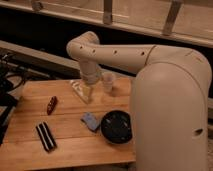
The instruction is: Move the arm in a circular motion
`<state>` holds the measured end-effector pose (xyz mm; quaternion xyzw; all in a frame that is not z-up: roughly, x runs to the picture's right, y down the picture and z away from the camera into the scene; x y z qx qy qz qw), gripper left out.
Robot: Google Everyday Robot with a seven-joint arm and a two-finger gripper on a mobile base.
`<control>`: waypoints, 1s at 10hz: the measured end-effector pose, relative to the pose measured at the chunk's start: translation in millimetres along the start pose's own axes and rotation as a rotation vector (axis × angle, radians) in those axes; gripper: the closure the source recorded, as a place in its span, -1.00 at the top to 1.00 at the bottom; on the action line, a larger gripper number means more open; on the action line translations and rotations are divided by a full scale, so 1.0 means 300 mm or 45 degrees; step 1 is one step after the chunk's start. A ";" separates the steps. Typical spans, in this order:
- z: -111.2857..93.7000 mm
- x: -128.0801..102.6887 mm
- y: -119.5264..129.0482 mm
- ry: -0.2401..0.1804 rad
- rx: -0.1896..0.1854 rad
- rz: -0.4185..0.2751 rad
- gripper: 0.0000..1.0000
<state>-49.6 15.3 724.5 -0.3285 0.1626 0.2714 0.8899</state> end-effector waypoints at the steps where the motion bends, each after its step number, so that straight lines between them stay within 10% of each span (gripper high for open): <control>1: -0.002 -0.013 0.009 0.002 0.000 -0.016 0.71; 10: -0.005 -0.035 -0.017 0.019 -0.014 -0.085 0.71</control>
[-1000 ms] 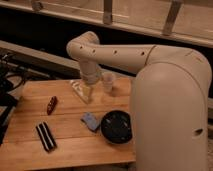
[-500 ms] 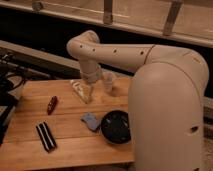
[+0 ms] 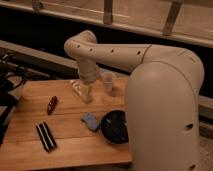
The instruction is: Move the arm in a circular motion
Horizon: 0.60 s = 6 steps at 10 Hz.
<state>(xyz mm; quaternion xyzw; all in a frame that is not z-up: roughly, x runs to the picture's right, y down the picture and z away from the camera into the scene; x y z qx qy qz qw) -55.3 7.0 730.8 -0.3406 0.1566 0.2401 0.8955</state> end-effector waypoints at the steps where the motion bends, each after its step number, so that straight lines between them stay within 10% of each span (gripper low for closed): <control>1: 0.000 -0.004 -0.007 0.001 -0.002 -0.004 0.71; 6: -0.008 -0.020 0.116 0.035 -0.023 -0.079 0.71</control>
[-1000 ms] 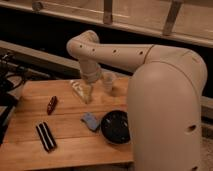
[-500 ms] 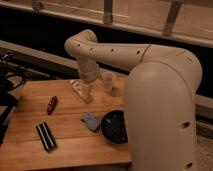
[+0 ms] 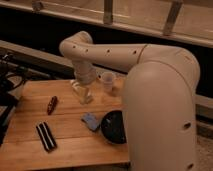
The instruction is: Move the arm in a circular motion
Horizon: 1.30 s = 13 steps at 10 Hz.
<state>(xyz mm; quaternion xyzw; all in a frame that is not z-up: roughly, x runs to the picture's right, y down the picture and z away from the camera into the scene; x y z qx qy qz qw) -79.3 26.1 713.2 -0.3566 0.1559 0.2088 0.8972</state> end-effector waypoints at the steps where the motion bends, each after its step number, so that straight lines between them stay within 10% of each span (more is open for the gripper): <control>1: -0.001 -0.002 0.004 0.004 0.004 -0.006 0.71; 13: 0.008 0.087 -0.029 0.015 0.011 -0.036 0.71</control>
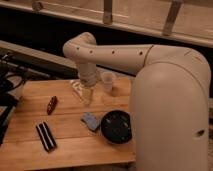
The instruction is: Move the arm in a circular motion
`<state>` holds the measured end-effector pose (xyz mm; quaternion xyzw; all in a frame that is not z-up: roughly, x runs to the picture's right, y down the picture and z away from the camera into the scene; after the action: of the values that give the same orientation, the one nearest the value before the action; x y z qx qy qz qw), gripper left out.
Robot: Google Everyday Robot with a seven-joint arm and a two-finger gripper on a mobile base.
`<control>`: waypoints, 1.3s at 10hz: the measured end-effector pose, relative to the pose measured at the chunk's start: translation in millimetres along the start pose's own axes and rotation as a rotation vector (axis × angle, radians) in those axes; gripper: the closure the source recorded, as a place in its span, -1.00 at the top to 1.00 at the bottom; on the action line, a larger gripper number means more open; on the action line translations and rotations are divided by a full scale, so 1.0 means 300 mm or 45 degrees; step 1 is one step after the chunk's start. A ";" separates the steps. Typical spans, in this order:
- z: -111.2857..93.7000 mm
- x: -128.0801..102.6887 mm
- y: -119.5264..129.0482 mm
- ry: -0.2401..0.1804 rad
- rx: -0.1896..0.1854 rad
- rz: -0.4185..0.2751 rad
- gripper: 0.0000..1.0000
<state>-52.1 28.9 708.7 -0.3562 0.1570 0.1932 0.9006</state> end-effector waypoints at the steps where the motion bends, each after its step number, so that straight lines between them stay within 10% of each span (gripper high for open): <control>1: -0.004 -0.018 0.006 0.000 -0.005 -0.014 0.71; 13: -0.003 0.031 -0.081 -0.011 -0.016 -0.055 0.71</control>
<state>-32.9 14.1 718.5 -0.3642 0.1442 0.1761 0.9031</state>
